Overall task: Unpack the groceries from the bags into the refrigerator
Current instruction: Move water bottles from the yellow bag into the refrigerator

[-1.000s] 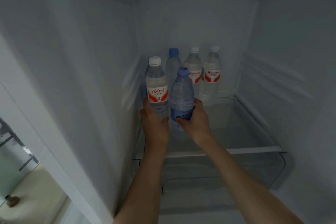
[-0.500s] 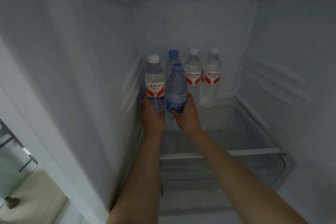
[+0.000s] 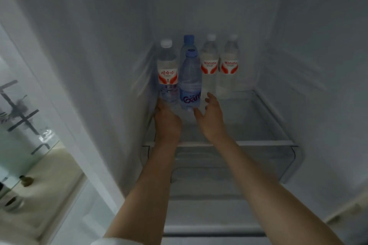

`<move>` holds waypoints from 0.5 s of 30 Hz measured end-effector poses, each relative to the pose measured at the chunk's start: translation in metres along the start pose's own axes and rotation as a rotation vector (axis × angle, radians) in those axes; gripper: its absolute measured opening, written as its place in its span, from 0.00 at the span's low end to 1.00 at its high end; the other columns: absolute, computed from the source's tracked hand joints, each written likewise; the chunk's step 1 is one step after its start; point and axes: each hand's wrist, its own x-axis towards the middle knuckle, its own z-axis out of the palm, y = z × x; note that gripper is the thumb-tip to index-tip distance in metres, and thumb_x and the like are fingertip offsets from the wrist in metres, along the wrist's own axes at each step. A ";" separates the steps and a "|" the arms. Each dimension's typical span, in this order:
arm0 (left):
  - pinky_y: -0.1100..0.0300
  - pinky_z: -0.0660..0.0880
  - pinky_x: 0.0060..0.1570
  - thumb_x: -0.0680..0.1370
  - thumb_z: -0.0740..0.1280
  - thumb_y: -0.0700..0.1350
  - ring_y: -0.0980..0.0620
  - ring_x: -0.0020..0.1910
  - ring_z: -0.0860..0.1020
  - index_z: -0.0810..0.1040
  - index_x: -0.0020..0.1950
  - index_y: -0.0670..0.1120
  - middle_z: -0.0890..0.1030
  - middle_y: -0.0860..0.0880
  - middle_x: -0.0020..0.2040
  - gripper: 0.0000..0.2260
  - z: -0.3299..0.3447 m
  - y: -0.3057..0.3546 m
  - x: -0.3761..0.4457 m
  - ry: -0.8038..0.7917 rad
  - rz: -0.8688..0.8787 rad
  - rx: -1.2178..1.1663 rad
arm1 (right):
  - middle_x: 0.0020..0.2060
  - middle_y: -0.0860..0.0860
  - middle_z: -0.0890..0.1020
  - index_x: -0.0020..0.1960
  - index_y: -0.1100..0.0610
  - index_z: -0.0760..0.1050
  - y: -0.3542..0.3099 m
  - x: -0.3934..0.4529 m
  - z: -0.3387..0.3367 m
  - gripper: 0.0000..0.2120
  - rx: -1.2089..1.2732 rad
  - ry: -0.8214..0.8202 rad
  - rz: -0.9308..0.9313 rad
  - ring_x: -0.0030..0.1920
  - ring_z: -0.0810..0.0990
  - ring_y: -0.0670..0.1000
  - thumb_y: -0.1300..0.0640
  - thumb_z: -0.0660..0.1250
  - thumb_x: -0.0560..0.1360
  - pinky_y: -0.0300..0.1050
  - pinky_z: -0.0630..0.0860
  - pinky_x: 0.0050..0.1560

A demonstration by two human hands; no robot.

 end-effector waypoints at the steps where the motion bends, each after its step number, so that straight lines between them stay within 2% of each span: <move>1: 0.61 0.67 0.63 0.71 0.64 0.27 0.42 0.64 0.73 0.67 0.71 0.37 0.74 0.38 0.65 0.27 -0.004 0.003 -0.010 0.009 0.036 -0.012 | 0.69 0.60 0.68 0.75 0.62 0.57 -0.002 -0.011 -0.004 0.29 0.029 0.015 -0.009 0.68 0.69 0.57 0.60 0.65 0.78 0.49 0.65 0.70; 3: 0.61 0.68 0.62 0.74 0.63 0.30 0.45 0.63 0.74 0.71 0.67 0.38 0.76 0.41 0.63 0.22 -0.010 0.008 -0.033 0.011 0.079 -0.025 | 0.67 0.58 0.71 0.73 0.61 0.61 -0.003 -0.031 -0.013 0.27 0.059 0.050 -0.019 0.65 0.72 0.55 0.60 0.65 0.77 0.52 0.70 0.67; 7: 0.53 0.74 0.60 0.77 0.62 0.36 0.51 0.58 0.76 0.73 0.66 0.44 0.79 0.48 0.59 0.17 -0.024 0.022 -0.085 0.027 0.082 -0.129 | 0.64 0.53 0.73 0.71 0.59 0.64 -0.002 -0.076 -0.035 0.22 0.131 0.079 -0.030 0.61 0.74 0.49 0.60 0.63 0.78 0.43 0.71 0.64; 10: 0.54 0.76 0.54 0.78 0.63 0.39 0.52 0.54 0.79 0.75 0.63 0.47 0.81 0.51 0.54 0.13 -0.034 0.029 -0.127 0.028 0.100 -0.139 | 0.63 0.52 0.74 0.70 0.59 0.65 0.002 -0.113 -0.045 0.21 0.166 0.102 -0.066 0.62 0.74 0.47 0.61 0.63 0.77 0.42 0.71 0.64; 13: 0.63 0.75 0.53 0.79 0.64 0.41 0.55 0.51 0.79 0.77 0.61 0.48 0.81 0.51 0.53 0.11 -0.044 0.028 -0.168 -0.005 0.069 -0.115 | 0.62 0.53 0.75 0.68 0.61 0.66 0.007 -0.150 -0.054 0.20 0.121 0.075 -0.121 0.62 0.75 0.48 0.59 0.63 0.78 0.45 0.72 0.65; 15: 0.64 0.75 0.53 0.79 0.64 0.41 0.56 0.51 0.79 0.77 0.60 0.48 0.81 0.50 0.52 0.10 -0.050 0.025 -0.193 -0.027 0.072 -0.106 | 0.60 0.54 0.75 0.68 0.63 0.67 0.013 -0.174 -0.060 0.20 0.081 0.066 -0.151 0.61 0.75 0.49 0.59 0.63 0.78 0.46 0.72 0.64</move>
